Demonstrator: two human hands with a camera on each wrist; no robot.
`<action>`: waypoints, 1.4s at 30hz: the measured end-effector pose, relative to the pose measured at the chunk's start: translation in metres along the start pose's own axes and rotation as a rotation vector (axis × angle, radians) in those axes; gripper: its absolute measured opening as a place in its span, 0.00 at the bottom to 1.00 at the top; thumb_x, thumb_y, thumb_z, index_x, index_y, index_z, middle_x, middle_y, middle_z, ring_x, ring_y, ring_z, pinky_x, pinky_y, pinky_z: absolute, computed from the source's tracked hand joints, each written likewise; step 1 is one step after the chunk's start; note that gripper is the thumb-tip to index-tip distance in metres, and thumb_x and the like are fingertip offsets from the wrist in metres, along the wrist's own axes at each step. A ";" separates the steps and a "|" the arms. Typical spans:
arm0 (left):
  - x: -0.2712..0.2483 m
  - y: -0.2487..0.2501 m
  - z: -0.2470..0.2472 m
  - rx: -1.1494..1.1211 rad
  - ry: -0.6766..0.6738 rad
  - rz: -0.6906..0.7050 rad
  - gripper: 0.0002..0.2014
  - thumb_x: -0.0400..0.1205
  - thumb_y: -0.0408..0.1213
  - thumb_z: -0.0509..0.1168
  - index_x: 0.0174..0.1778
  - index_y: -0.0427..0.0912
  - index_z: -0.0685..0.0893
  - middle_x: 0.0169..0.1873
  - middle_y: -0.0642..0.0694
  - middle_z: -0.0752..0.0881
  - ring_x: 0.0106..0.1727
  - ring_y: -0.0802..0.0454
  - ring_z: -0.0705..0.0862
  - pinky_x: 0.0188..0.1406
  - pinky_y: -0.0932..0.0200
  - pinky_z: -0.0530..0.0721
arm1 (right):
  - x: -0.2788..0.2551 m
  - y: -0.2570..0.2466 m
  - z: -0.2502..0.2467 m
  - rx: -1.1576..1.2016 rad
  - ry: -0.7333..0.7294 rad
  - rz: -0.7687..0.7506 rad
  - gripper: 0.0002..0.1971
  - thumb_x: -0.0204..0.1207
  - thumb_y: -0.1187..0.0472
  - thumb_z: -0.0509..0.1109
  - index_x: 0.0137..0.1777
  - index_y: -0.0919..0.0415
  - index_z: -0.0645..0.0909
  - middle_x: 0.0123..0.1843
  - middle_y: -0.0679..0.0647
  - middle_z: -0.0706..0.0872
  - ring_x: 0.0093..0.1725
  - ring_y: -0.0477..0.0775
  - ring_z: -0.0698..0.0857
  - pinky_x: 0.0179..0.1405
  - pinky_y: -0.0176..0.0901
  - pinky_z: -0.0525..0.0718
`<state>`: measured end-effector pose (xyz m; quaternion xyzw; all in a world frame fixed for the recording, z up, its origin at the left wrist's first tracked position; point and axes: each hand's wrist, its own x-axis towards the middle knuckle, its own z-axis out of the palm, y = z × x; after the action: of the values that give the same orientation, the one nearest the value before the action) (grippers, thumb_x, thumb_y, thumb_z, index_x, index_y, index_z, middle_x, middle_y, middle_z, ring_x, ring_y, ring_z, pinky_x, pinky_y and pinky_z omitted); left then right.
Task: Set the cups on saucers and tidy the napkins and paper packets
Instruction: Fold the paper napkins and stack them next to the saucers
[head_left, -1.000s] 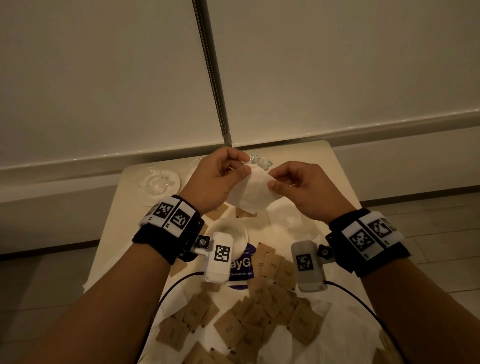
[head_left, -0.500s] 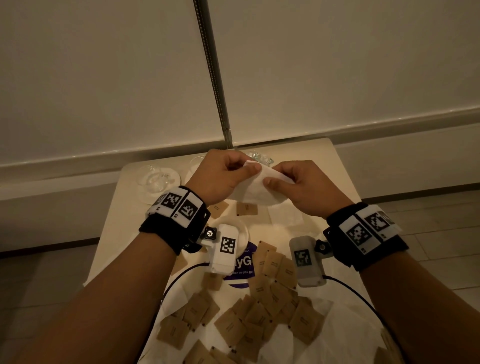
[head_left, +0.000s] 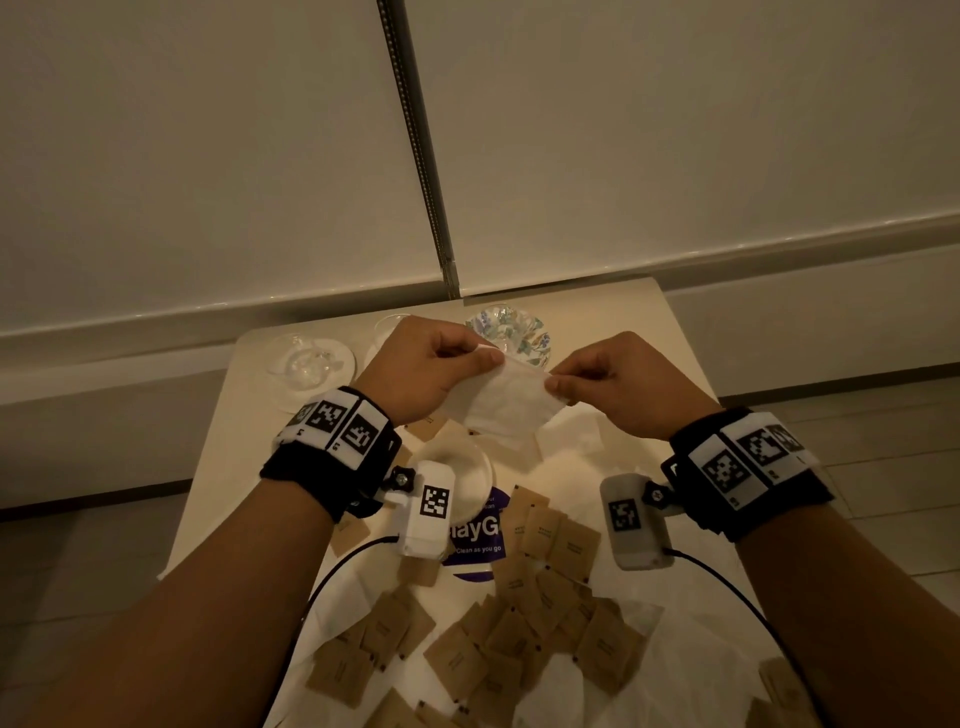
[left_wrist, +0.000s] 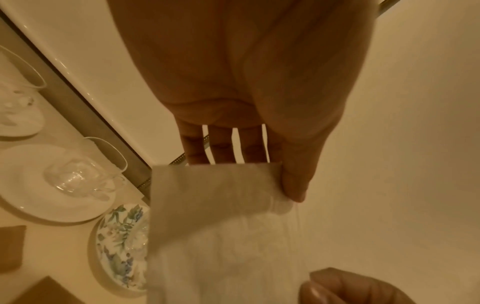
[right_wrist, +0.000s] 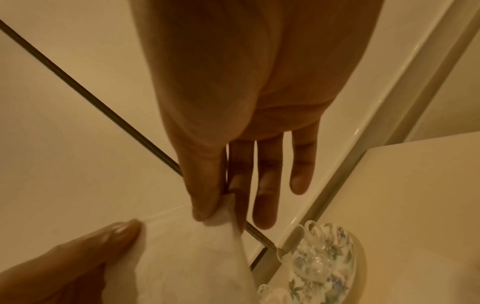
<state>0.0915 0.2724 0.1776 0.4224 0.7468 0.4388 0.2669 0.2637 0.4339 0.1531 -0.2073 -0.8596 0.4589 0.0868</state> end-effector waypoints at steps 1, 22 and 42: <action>0.000 -0.003 -0.001 0.005 -0.001 -0.004 0.06 0.80 0.41 0.73 0.39 0.56 0.92 0.40 0.52 0.92 0.41 0.61 0.87 0.42 0.69 0.82 | -0.002 0.004 -0.001 0.002 -0.013 0.014 0.06 0.78 0.54 0.74 0.47 0.54 0.91 0.39 0.47 0.91 0.39 0.41 0.87 0.40 0.23 0.80; 0.044 -0.021 0.065 -0.200 0.186 -0.112 0.02 0.81 0.32 0.71 0.44 0.40 0.89 0.39 0.40 0.90 0.37 0.54 0.87 0.41 0.61 0.85 | 0.009 0.057 -0.009 0.509 0.374 0.165 0.02 0.78 0.62 0.74 0.48 0.56 0.88 0.39 0.50 0.92 0.37 0.46 0.90 0.32 0.35 0.84; 0.071 -0.057 0.111 -0.159 0.202 -0.283 0.03 0.78 0.33 0.73 0.41 0.42 0.86 0.30 0.48 0.87 0.30 0.56 0.84 0.37 0.59 0.85 | 0.015 0.102 0.008 0.780 0.391 0.378 0.11 0.75 0.69 0.75 0.56 0.60 0.82 0.43 0.60 0.89 0.48 0.58 0.90 0.46 0.52 0.91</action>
<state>0.1184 0.3666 0.0731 0.2447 0.7847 0.4947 0.2822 0.2756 0.4841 0.0638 -0.3946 -0.5379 0.7075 0.2331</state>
